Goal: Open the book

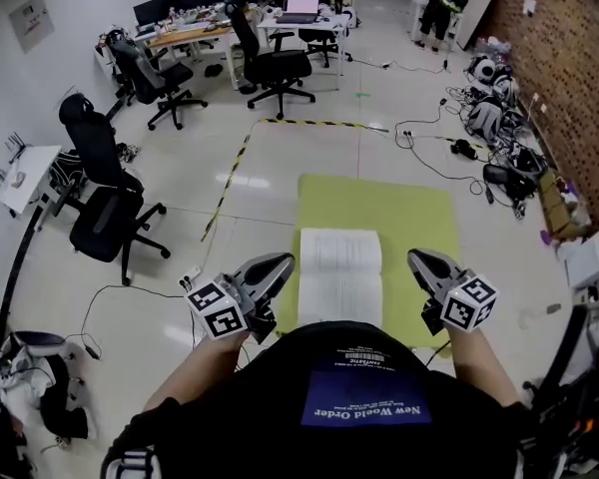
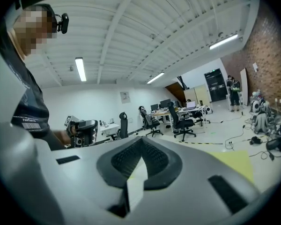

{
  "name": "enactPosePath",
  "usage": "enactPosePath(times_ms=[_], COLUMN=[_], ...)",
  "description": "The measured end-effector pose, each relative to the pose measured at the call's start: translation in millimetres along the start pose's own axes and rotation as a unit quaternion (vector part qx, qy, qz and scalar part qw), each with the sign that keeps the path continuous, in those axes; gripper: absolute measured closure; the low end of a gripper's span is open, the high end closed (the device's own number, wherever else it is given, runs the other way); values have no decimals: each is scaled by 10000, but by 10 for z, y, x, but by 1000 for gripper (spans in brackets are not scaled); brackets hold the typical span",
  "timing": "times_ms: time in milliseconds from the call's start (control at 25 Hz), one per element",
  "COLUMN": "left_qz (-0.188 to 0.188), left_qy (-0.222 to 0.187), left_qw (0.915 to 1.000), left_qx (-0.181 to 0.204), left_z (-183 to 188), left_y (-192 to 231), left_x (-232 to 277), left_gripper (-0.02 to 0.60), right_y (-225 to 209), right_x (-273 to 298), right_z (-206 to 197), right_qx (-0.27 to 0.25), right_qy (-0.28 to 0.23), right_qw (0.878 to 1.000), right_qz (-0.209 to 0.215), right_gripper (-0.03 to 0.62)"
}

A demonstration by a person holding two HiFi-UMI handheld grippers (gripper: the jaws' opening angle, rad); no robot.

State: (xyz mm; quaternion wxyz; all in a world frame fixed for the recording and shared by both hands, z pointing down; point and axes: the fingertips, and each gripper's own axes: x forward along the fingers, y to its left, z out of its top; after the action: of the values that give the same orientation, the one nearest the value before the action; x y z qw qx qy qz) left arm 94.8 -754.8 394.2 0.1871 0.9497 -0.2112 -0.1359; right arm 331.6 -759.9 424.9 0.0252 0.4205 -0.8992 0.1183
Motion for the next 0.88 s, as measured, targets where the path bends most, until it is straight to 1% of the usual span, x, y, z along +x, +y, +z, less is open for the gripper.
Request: enactPosePath(times_ms=[160, 360, 640, 880], left_qz=[-5, 21, -87, -155], left_qy=[27, 77, 143, 218], left_qw=[10000, 10000, 9999, 9996], left_qx=[64, 5, -35, -45], left_z=[-32, -100, -158, -220], left_y=[-64, -67, -104, -168], left_x=[-20, -72, -38, -19], left_gripper=[575, 575, 575, 575], right_y=[25, 87, 239, 273], right_x=[-46, -60, -80, -131], right_z=[14, -59, -104, -163], right_qx=[53, -3, -243, -197], right_qy=[-95, 28, 164, 218], right_qw=[9999, 10000, 9994, 9994], right_qz=[-24, -1, 172, 193], right_gripper=[606, 608, 608, 608])
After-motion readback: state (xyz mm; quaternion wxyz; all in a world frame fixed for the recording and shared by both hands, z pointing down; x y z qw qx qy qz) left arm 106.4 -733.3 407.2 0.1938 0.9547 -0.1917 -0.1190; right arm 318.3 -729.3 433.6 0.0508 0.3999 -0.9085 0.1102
